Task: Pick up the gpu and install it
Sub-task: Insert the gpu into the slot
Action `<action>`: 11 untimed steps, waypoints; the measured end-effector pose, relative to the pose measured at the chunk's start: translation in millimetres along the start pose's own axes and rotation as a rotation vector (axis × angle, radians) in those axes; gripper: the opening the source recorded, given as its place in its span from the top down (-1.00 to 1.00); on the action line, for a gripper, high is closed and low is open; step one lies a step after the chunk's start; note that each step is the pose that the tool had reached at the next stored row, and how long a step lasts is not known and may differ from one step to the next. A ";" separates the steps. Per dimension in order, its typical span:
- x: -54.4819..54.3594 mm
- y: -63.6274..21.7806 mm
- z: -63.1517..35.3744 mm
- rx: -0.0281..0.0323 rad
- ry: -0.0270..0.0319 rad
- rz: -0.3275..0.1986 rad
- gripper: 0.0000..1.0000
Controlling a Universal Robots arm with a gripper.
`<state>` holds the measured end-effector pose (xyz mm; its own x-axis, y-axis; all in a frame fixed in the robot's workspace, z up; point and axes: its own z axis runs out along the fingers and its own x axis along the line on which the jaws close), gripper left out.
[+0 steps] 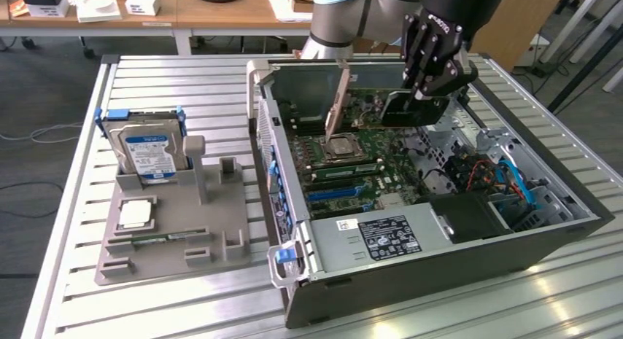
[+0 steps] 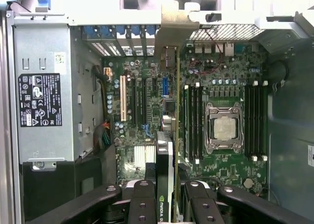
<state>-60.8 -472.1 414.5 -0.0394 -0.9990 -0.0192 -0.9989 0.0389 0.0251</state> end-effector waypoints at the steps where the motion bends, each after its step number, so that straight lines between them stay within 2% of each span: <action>1: 0.0 0.5 1.2 0.0008 0.0001 0.000 0.46; 7: 0.0 1.1 2.8 0.0028 -0.0001 0.000 0.46; 11: 0.1 2.1 7.7 0.0129 -0.0005 0.000 0.46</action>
<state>-63.1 -471.9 406.9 -0.0390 -0.9990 -0.0197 -0.9992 0.0387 0.0123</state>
